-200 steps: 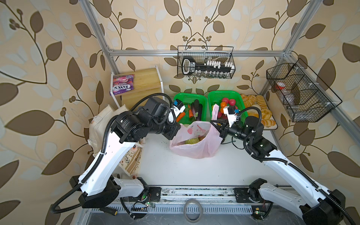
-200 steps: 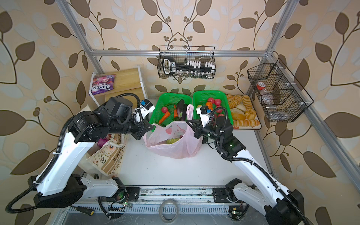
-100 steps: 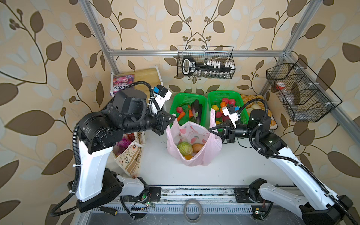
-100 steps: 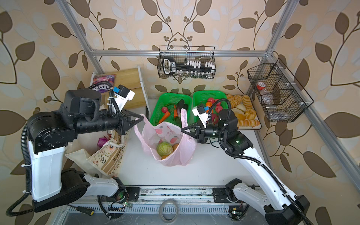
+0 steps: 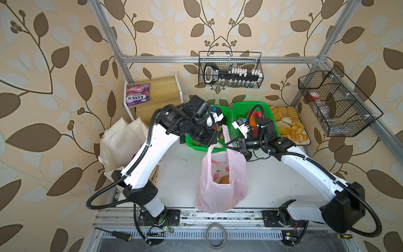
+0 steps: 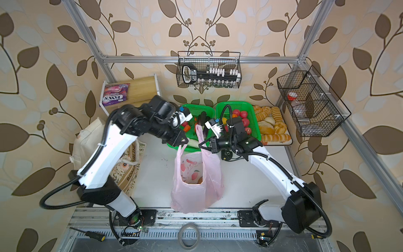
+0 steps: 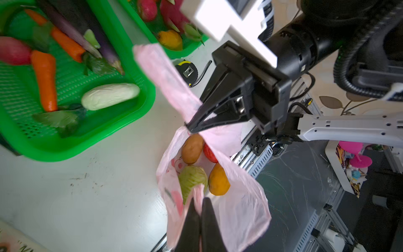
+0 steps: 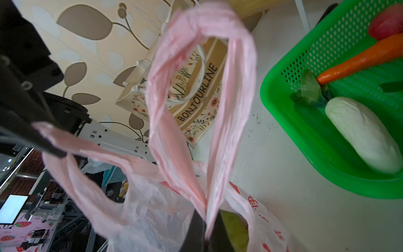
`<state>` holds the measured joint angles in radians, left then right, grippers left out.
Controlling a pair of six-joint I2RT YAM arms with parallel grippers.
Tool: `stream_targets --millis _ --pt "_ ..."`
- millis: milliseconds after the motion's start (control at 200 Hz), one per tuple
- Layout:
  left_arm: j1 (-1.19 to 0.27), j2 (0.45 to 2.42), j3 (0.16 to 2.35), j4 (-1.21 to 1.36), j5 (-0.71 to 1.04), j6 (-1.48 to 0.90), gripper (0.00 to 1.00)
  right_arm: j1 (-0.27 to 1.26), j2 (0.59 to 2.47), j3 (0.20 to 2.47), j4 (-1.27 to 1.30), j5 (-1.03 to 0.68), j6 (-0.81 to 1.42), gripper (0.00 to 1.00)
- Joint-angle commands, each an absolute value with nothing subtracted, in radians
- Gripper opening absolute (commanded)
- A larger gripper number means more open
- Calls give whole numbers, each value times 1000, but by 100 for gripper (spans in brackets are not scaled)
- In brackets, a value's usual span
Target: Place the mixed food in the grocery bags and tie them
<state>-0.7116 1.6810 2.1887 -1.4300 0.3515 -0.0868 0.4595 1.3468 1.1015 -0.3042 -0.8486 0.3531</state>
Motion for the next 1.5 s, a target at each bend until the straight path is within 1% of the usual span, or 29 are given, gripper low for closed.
stream_targets --millis 0,145,275,370,675,735,800,870,950,1155,1270,1495 --pt "-704 1657 2223 -1360 448 -4 0 484 1353 1146 -291 -854 318 0" --pt "-704 1703 2261 -1323 467 30 0 489 1362 1140 -257 -911 320 0" --pt "-704 1727 2284 -1277 518 42 0 479 1365 1131 -242 -949 325 1" --pt "-704 1739 2284 -1239 538 48 0 477 1354 1122 -210 -1008 324 3" --pt "-704 1779 2290 -1238 492 65 0 432 1301 1075 -199 -1122 269 7" --pt "-704 1782 2294 -1225 508 64 0 432 1298 1077 -206 -1168 254 10" --pt "-704 1789 2302 -1217 521 63 0 431 1293 1080 -205 -1207 245 15" --pt "-704 1795 2311 -1211 526 63 0 431 1285 1077 -210 -1220 230 20" --pt "-704 1800 2318 -1209 533 63 0 430 1280 1078 -235 -1224 205 28" --pt "-704 1799 2319 -1213 540 66 0 419 1254 1069 -240 -1250 198 43" --pt "-704 1798 2319 -1210 575 71 0 420 1250 1063 -224 -1245 206 48" --pt "-704 1796 2319 -1207 600 75 0 425 1257 1059 -202 -1237 227 52"
